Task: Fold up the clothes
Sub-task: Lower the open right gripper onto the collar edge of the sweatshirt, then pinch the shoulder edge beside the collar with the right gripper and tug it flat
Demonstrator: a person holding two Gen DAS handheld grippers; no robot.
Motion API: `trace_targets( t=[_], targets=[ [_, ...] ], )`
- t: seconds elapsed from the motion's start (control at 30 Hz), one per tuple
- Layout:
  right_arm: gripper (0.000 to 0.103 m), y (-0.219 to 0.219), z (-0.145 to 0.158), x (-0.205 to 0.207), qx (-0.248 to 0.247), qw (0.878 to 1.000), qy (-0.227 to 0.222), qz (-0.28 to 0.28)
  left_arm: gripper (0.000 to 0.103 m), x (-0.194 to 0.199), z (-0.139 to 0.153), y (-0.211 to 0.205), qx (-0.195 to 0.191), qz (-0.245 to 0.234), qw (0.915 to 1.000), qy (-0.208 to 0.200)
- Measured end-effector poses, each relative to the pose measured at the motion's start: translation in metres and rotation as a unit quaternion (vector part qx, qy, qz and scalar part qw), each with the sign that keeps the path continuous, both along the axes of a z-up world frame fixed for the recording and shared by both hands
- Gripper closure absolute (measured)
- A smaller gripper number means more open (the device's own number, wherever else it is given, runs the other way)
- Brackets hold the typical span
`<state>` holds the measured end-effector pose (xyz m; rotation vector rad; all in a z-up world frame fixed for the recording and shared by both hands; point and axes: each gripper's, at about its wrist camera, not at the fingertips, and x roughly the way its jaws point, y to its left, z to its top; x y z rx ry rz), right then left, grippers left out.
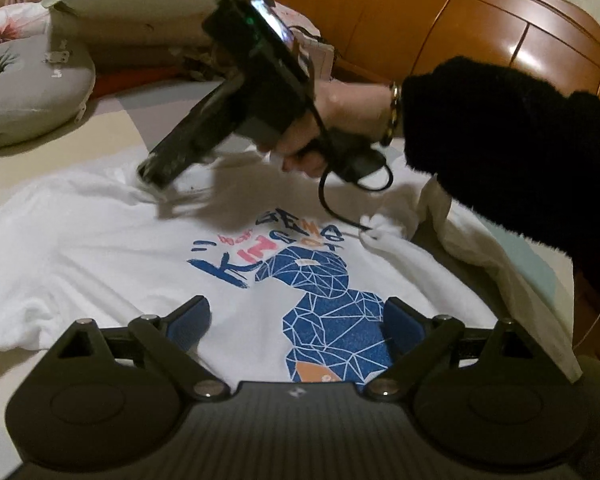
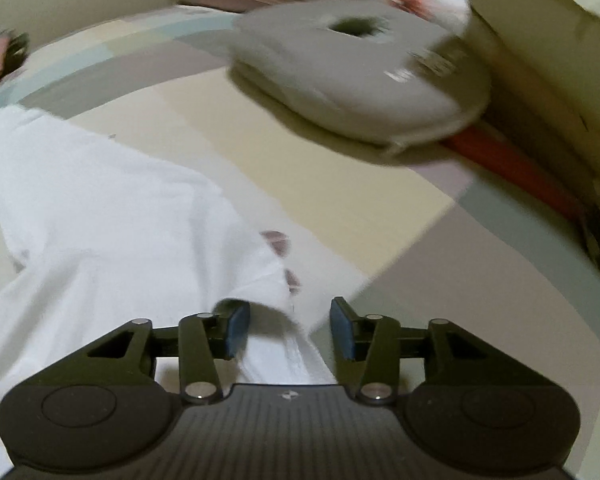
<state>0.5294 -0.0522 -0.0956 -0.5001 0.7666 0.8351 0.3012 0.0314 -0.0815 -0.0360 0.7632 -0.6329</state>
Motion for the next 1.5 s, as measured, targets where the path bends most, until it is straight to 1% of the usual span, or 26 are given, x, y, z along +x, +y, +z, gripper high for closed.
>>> trace_targets(
  t=[0.03, 0.1, 0.2, 0.23, 0.27, 0.3, 0.37, 0.43, 0.53, 0.7, 0.77, 0.83, 0.87, 0.97, 1.0, 1.03, 1.07, 1.1, 1.13, 1.17, 1.3, 1.37, 1.4, 1.43, 1.47, 1.5],
  targets=[
    [0.096, 0.002, 0.001, -0.002, -0.002, 1.0, -0.005, 0.002, 0.009, 0.0, 0.001, 0.0, -0.003, 0.002, 1.0, 0.001],
    [0.098, 0.005, 0.005, 0.0, -0.005, 1.0, -0.023, -0.009, 0.009, 0.0, 0.002, 0.0, -0.004, 0.003, 1.0, -0.001],
    [0.097, 0.004, 0.015, 0.016, 0.019, 0.997, -0.051, -0.05, 0.009, -0.001, 0.004, 0.0, -0.005, 0.004, 1.0, -0.003],
    [0.097, 0.004, 0.015, 0.024, 0.029, 0.997, -0.044, -0.063, 0.009, 0.0, 0.003, 0.001, -0.007, 0.004, 1.0, -0.003],
    [0.093, 0.006, 0.012, 0.032, 0.025, 0.997, -0.028, -0.071, 0.009, 0.0, 0.003, 0.002, -0.007, 0.006, 1.0, -0.003],
    [0.084, 0.007, 0.009, 0.038, 0.02, 0.997, -0.017, -0.077, 0.009, 0.001, 0.003, 0.003, -0.007, 0.008, 0.9999, -0.002],
    [0.078, 0.008, 0.003, 0.036, -0.001, 0.997, -0.016, -0.078, 0.009, 0.002, 0.002, 0.005, -0.006, 0.013, 0.9999, -0.002],
    [0.07, 0.0, 0.011, 0.031, -0.009, 0.996, -0.015, -0.086, 0.009, 0.002, 0.003, 0.008, -0.006, 0.017, 0.9998, -0.003],
    [0.062, -0.026, 0.028, 0.019, -0.007, 0.993, -0.013, -0.119, 0.009, 0.002, 0.004, 0.011, -0.008, 0.023, 0.9997, -0.004],
    [0.06, -0.081, 0.038, 0.003, -0.017, 0.986, -0.014, -0.163, 0.009, 0.002, 0.003, 0.009, -0.001, 0.027, 0.9996, -0.007],
    [0.056, -0.107, 0.036, 0.002, -0.009, 0.982, -0.006, -0.188, 0.009, 0.003, 0.002, 0.008, 0.003, 0.026, 0.9996, -0.008],
    [0.05, -0.133, 0.033, 0.002, -0.003, 0.976, -0.01, -0.218, 0.009, 0.003, 0.0, 0.007, 0.004, 0.025, 0.9996, -0.008],
    [0.05, -0.143, 0.029, 0.004, 0.003, 0.973, -0.005, -0.229, 0.009, 0.004, 0.0, 0.007, 0.004, 0.025, 0.9997, -0.007],
    [0.05, -0.172, 0.014, 0.009, 0.024, 0.967, 0.038, -0.251, 0.009, 0.004, -0.001, 0.006, 0.007, 0.024, 0.9997, -0.006],
    [0.05, -0.173, 0.008, 0.008, 0.02, 0.968, 0.041, -0.245, 0.009, 0.004, -0.001, 0.006, 0.008, 0.024, 0.9997, -0.006],
    [0.054, -0.173, 0.005, 0.006, 0.02, 0.97, 0.034, -0.238, 0.009, 0.004, -0.001, 0.006, 0.008, 0.024, 0.9997, -0.006],
    [0.063, -0.172, 0.002, 0.004, 0.021, 0.972, 0.029, -0.231, 0.009, 0.004, -0.002, 0.006, 0.008, 0.024, 0.9997, -0.005],
    [0.093, -0.17, 0.003, 0.002, 0.025, 0.974, 0.029, -0.225, 0.009, 0.005, -0.002, 0.006, 0.008, 0.024, 0.9997, -0.005],
    [0.096, -0.167, 0.003, 0.001, 0.025, 0.975, 0.025, -0.219, 0.009, 0.005, -0.002, 0.006, 0.008, 0.025, 0.9997, -0.005],
    [0.096, -0.164, 0.004, 0.0, 0.016, 0.975, 0.013, -0.219, 0.009, 0.005, -0.002, 0.006, 0.008, 0.025, 0.9996, -0.005],
    [0.102, -0.156, 0.007, 0.012, 0.008, 0.967, -0.023, -0.254, 0.009, 0.004, -0.003, 0.005, 0.01, 0.025, 0.9996, -0.004],
    [0.101, -0.157, 0.005, 0.018, 0.002, 0.962, -0.018, -0.273, 0.009, 0.004, -0.003, 0.006, 0.011, 0.026, 0.9996, -0.004],
    [0.099, -0.157, 0.006, 0.017, 0.003, 0.962, -0.013, -0.273, 0.009, 0.004, -0.003, 0.006, 0.011, 0.027, 0.9996, -0.004],
    [0.095, -0.156, 0.009, 0.015, 0.007, 0.963, -0.01, -0.271, 0.009, 0.003, -0.002, 0.006, 0.01, 0.027, 0.9996, -0.005],
    [0.092, -0.154, 0.013, 0.01, 0.022, 0.967, -0.013, -0.255, 0.009, 0.003, -0.002, 0.007, 0.008, 0.027, 0.9996, -0.006],
    [0.075, -0.149, 0.018, 0.005, 0.038, 0.973, -0.009, -0.227, 0.009, 0.003, -0.002, 0.007, 0.008, 0.027, 0.9996, -0.005]
  ],
)
